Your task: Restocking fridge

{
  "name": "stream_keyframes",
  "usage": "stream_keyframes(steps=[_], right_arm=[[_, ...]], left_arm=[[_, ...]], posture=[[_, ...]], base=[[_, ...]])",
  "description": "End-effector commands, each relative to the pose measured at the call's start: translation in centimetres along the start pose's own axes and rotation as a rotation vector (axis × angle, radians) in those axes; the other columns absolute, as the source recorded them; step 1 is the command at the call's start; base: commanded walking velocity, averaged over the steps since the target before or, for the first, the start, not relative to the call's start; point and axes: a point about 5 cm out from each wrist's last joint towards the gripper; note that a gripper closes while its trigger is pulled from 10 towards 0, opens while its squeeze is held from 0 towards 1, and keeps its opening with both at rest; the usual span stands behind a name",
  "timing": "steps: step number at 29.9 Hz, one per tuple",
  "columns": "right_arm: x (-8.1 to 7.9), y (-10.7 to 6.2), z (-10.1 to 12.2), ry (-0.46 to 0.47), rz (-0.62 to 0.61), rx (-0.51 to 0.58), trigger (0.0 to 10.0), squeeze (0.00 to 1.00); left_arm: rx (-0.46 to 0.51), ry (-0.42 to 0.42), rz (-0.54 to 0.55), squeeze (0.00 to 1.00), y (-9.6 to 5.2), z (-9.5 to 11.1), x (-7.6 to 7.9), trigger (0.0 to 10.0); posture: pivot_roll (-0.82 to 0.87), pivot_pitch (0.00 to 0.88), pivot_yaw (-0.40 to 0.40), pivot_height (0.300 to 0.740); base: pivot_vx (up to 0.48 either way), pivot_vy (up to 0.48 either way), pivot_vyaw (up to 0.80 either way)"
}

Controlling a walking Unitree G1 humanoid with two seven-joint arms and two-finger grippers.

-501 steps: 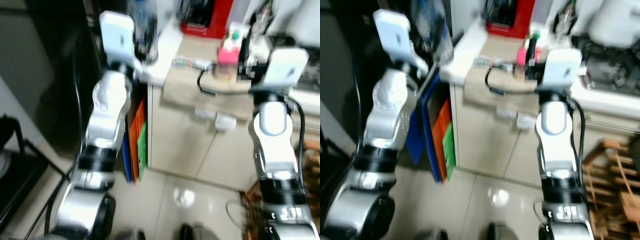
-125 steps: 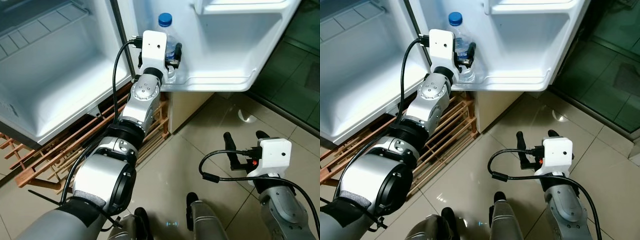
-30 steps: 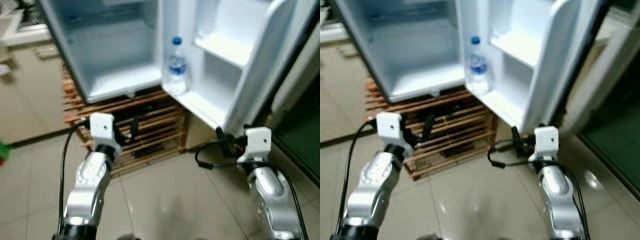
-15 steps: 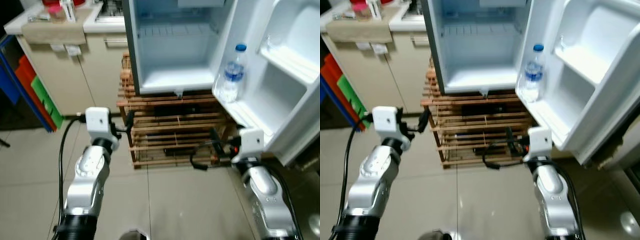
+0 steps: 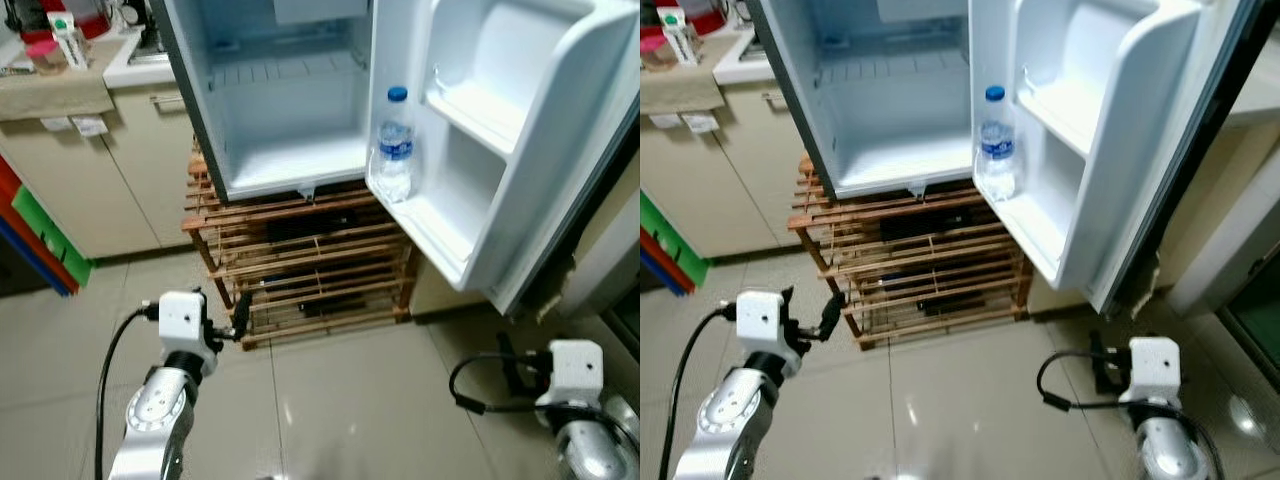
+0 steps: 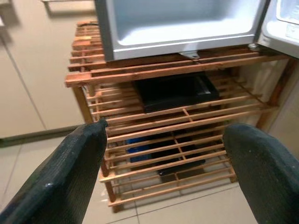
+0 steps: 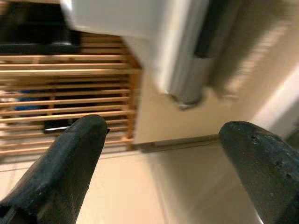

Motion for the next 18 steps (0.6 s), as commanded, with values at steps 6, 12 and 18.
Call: stream_keyframes(steps=[6, 12, 18], right_arm=[[0.3, 1.0, 0.0, -0.010, -0.027, 0.000, 10.0, 0.13], [0.5, 0.8, -0.5, -0.045, -0.039, -0.012, 10.0, 0.13], [3.6, 1.4, -2.0, -0.236, -0.276, -0.163, 10.0, 0.00]], left_arm=[[0.020, -0.023, 0.028, 0.00, 1.5, 0.5, -0.3, 10.0], [-0.046, -0.085, 0.111, 0.00, 3.3, 0.0, -1.2, 10.0], [-0.231, -0.096, 0.121, 0.00, 4.4, -2.0, -1.1, 10.0]], posture=[[-0.16, 0.035, 0.052, 0.740], [-0.17, 0.041, 0.052, 0.740], [-0.18, 0.038, 0.055, 0.740]], base=[[0.000, -0.477, 0.00], [0.000, -0.229, 0.00], [0.000, 0.000, 0.00]])
Point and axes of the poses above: a point about 5 cm out from each wrist's last joint towards the gripper, its own y axis pointing out of the wrist towards the gripper, its own z axis along the axis of the wrist's last joint, x = y × z, and after that the axes turned 1 degree about -y, right-handed
